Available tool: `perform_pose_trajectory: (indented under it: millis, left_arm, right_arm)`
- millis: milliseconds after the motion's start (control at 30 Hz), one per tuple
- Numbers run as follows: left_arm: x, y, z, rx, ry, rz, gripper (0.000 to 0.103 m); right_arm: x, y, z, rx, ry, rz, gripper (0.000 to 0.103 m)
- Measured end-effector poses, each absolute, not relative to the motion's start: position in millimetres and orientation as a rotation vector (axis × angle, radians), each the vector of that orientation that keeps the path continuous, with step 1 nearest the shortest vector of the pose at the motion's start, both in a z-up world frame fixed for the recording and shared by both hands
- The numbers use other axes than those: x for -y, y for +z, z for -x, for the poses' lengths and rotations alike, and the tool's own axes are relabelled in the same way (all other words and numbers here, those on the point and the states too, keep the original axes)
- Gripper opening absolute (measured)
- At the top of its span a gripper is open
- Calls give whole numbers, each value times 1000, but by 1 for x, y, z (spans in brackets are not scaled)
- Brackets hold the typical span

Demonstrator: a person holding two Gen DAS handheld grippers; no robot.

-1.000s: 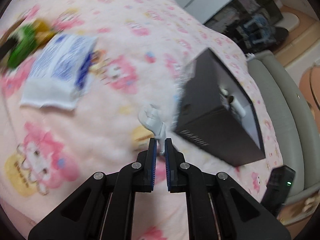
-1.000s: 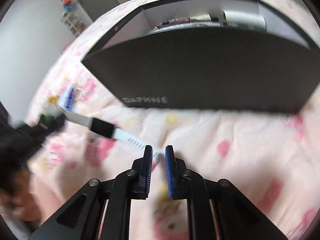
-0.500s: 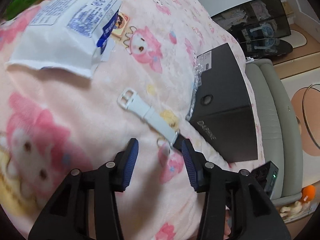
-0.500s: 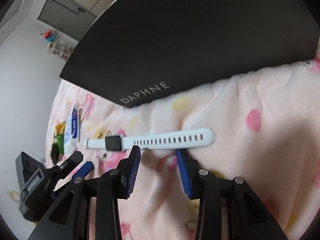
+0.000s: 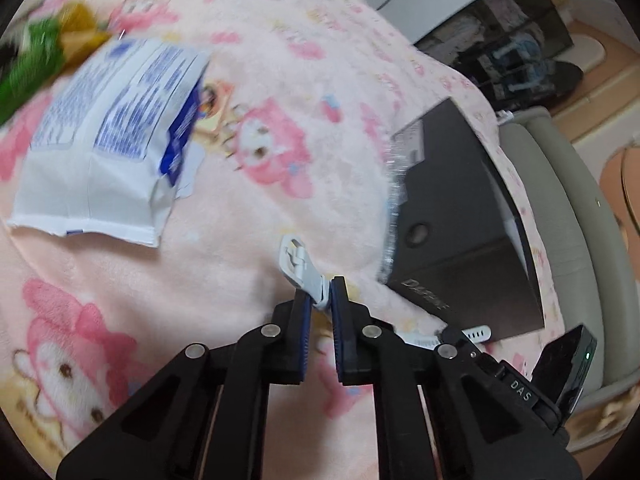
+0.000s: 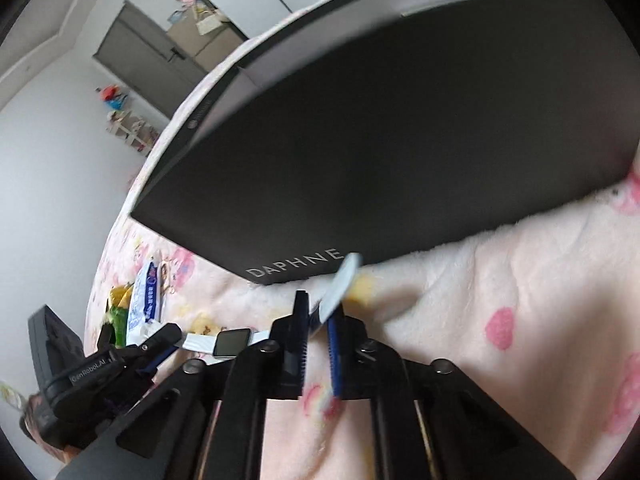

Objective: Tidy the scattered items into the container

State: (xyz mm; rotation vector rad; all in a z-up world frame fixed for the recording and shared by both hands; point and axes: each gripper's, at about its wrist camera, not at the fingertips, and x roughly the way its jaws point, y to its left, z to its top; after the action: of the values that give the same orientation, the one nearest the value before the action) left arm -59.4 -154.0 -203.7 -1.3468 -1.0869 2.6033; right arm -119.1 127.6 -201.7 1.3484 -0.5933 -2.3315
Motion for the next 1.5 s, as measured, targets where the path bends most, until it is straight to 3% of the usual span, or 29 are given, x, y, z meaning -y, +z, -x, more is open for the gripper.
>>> perform_pose_trajectory:
  millis: [400,633,833,967,1167,1200,1233,1267,1333,1500]
  left_arm:
    - [94,-86,62,693,2679,1098,7]
    - [67,-60,83,662,2625,1049,7]
    - [36,-31,120,622,2573,975,7]
    - [21,-48,163,667,2557,1067,7]
    - [8,-102,190,671,2535,1299,7]
    - [6,-108,191,657,2536,1337,8]
    - [5,-112,191,645,2535,1369,16]
    - [5,-115,190,636,2532,1388,31]
    - [8,-115,184,641,2530,1382,43]
    - [20,-102,168,634,2619,1318,47]
  right_arm:
    - [-143,-106,99,481,-2338,-1094,2]
    - [-165,-96,107,546,-2358,-1082,2]
    - [-199,-47,127,533,-2443,-934,2]
    - [-223,-35,153,494,-2552,-892,2]
    - [-247,-91,190,513,-2565,-1147,2]
    - [-246,-99,192,500,-2561,-1186,2]
    - [-245,-107,193,482,-2566,-1226,2]
    - [-243,-114,193,464,-2570,-1266,2]
    - [-242,-120,190,454,-2580,-1285,4]
    - [-242,-115,175,471,-2606,-1236,14]
